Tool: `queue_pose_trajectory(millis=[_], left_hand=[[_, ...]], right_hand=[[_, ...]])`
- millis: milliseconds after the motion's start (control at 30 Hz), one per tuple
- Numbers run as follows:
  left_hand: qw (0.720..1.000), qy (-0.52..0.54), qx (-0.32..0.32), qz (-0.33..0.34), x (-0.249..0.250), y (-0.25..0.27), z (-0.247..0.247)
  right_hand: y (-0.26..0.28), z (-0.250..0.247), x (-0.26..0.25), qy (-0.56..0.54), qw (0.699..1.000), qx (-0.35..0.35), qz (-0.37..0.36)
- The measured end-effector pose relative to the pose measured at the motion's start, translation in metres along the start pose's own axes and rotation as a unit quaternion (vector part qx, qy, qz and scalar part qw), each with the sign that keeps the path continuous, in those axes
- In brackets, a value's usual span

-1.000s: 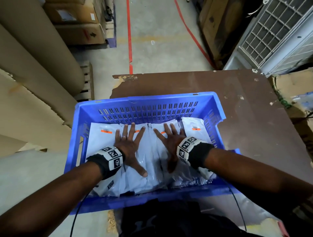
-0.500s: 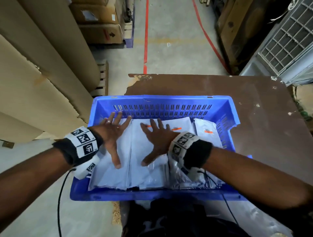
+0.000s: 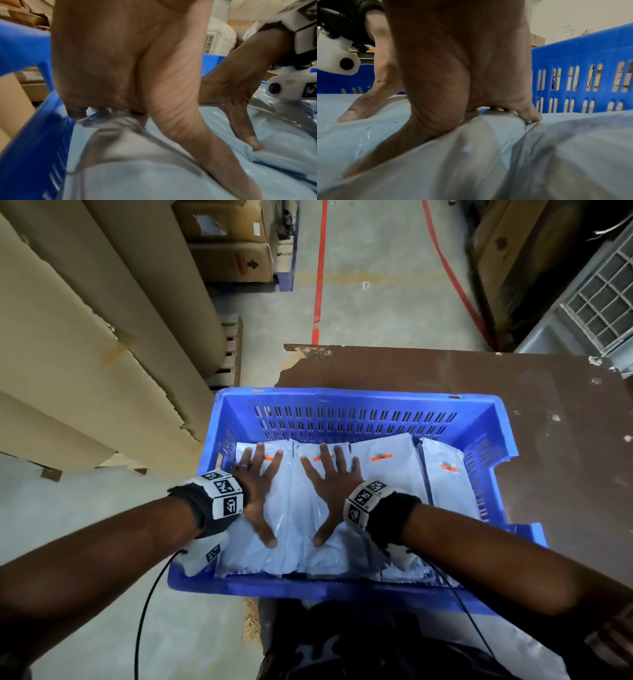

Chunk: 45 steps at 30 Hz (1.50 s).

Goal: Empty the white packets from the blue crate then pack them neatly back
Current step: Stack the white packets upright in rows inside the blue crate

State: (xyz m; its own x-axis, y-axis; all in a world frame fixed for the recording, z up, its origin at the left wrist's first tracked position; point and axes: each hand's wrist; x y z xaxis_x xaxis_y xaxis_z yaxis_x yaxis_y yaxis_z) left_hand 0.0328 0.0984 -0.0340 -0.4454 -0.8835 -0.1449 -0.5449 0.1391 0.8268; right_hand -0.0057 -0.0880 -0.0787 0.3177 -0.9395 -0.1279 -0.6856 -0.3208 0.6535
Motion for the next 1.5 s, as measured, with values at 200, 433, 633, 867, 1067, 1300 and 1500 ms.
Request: queue_pose_trajectory(millis=[200,433,633,867,1067,1300,1500], left_hand=[[0.999,-0.003,-0.035,-0.019,0.006,0.0,-0.018],[0.999,0.042,-0.023,-0.023,0.006,0.013,-0.043],[0.999,0.022,-0.022,-0.028,0.012,-0.003,-0.015],[0.998,0.061,0.009,-0.023,0.02,-0.008,-0.002],[0.998,0.047,0.004,-0.038,0.023,0.007,-0.019],[0.99,0.054,0.081,0.098,0.075,0.024,-0.041],[0.97,0.062,0.133,0.194,0.153,-0.011,-0.027]], right_hand=[[-0.003,-0.008,0.001,-0.021,0.999,-0.027,-0.001],[0.012,-0.03,0.013,-0.018,0.999,-0.003,-0.035],[0.001,-0.008,0.0,0.001,1.0,-0.012,-0.011],[-0.001,-0.005,-0.001,-0.006,1.0,-0.004,0.005],[0.037,-0.035,0.024,-0.045,0.997,0.028,-0.054],[0.101,-0.053,0.12,-0.065,0.99,0.053,0.111],[0.115,-0.012,0.14,-0.093,0.978,-0.051,0.18]])
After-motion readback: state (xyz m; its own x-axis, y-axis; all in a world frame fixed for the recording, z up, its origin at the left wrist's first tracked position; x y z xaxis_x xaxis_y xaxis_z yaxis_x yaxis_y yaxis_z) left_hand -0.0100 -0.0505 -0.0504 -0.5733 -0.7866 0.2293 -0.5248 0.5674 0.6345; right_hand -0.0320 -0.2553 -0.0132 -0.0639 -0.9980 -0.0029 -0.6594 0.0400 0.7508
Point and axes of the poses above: each hand's wrist, its own y-axis away from the middle knuckle, its own z-axis out of the palm, x = y × z, and after that the axes turned 1 degree about -z, right-handed
